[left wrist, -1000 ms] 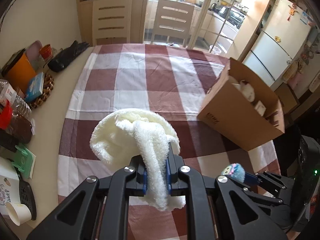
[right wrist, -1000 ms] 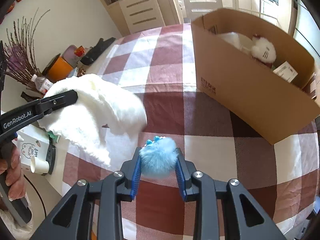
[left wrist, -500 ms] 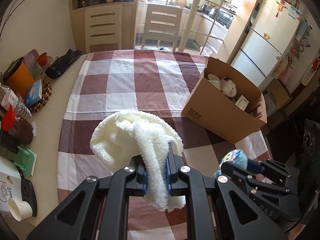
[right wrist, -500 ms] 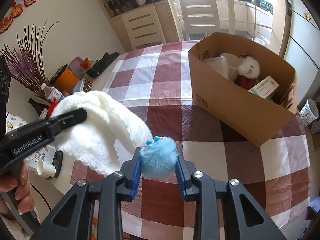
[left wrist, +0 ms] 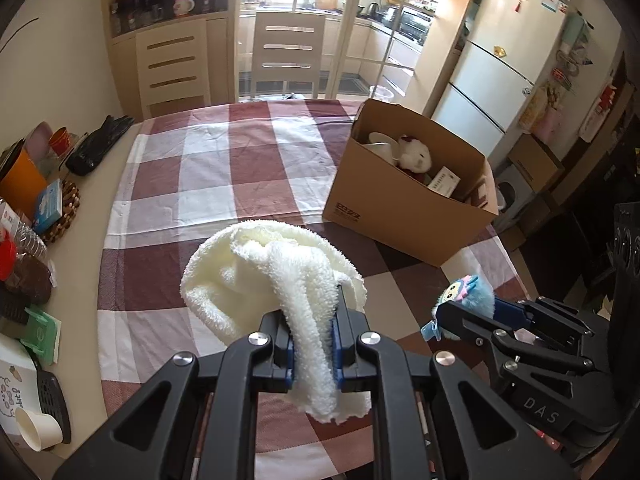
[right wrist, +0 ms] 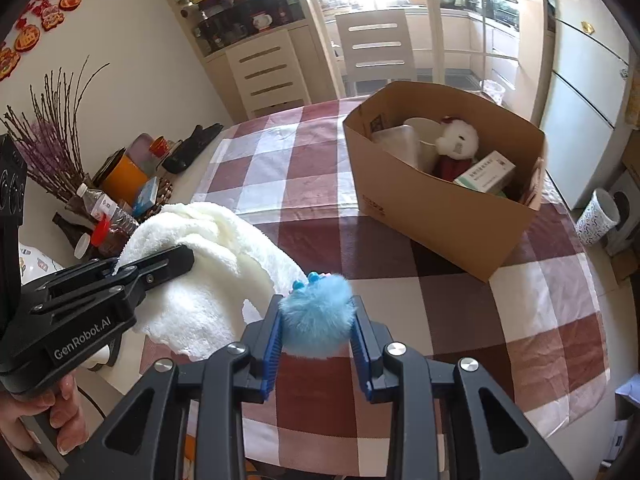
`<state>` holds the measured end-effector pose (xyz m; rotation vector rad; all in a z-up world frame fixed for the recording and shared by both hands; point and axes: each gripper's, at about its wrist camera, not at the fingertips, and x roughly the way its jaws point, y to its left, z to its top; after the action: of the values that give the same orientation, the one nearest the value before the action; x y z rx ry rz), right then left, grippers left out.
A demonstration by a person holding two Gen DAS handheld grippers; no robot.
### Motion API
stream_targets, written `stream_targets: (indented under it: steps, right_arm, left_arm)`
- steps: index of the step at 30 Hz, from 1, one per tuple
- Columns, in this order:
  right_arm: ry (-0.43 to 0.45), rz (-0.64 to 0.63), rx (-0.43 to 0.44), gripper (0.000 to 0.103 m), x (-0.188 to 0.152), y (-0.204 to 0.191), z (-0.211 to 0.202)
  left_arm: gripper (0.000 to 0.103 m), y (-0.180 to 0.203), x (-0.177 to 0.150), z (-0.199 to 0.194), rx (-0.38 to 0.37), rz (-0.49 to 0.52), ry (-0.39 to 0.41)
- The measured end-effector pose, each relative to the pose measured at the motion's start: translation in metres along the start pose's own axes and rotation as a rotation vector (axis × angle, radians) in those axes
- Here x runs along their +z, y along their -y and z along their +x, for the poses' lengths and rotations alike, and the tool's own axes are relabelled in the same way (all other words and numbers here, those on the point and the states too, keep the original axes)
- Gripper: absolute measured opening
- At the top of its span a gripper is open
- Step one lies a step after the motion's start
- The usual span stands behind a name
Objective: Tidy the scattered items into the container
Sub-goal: 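Lift the towel and blue ball in both tools and carry them to the cardboard box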
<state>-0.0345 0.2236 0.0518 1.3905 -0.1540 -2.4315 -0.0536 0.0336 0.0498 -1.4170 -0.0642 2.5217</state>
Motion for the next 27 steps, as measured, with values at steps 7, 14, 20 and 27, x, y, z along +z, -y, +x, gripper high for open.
stream_targets:
  steps: [7, 14, 20, 27]
  right_arm:
    - [0.010, 0.030, -0.026, 0.031, -0.005, 0.009, -0.008]
    - [0.017, 0.049, -0.039, 0.031, -0.008, 0.015, -0.014]
    - [0.021, 0.073, -0.051, 0.031, -0.013, 0.023, -0.018]
    - [0.027, 0.107, -0.072, 0.031, -0.018, 0.035, -0.024]
  left_arm:
    - [0.014, 0.009, -0.002, 0.002, -0.014, 0.023, -0.010]
    - [0.014, 0.020, -0.002, 0.007, -0.026, 0.051, -0.023]
    - [0.014, 0.032, -0.001, 0.013, -0.045, 0.082, -0.037]
    - [0.014, 0.051, -0.001, 0.019, -0.072, 0.127, -0.054]
